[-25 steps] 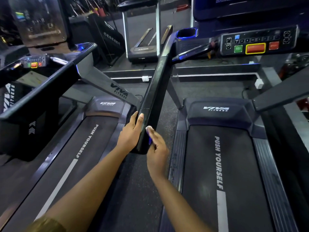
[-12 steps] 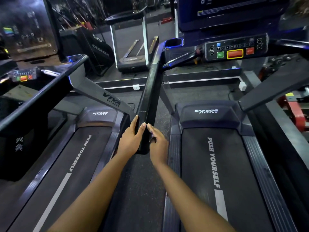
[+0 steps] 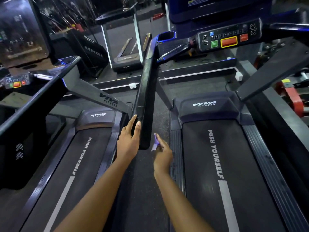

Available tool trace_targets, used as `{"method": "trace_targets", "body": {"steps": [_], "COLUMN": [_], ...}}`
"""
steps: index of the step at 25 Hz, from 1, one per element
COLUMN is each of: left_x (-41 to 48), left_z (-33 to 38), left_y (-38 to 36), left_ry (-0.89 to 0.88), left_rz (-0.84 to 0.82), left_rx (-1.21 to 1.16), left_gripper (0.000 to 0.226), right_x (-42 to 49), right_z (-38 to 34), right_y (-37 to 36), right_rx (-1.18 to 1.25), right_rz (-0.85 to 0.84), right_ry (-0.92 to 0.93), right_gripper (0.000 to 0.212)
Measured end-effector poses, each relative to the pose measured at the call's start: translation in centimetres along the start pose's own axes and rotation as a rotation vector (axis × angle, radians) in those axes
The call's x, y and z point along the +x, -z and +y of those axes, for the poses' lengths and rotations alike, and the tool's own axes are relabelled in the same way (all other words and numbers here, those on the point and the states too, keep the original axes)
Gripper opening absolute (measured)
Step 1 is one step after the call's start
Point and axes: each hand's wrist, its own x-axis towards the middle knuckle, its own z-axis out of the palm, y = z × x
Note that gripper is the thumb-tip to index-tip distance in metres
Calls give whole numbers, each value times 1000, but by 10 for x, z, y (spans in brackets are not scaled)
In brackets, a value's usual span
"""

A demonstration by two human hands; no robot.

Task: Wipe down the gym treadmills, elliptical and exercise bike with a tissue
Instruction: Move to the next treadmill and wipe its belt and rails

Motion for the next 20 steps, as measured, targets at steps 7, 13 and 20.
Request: {"method": "trace_targets", "body": {"steps": [7, 13, 20], "left_x": [3, 6, 8], "left_z": [-4, -7, -7], "left_y": [-1, -1, -3], "left_ry": [-11, -29, -15], "left_rz": [-39, -47, -43], "left_rx": [6, 2, 9], "left_gripper": [63, 59, 54], "right_x": [-19, -50, -50], "right_z": [12, -1, -33], "right_y": [-16, -14, -1], "right_rx": [307, -85, -229], "right_rz": [44, 31, -123], "right_ry": [-264, -81, 50], "right_gripper": [30, 44, 44]}}
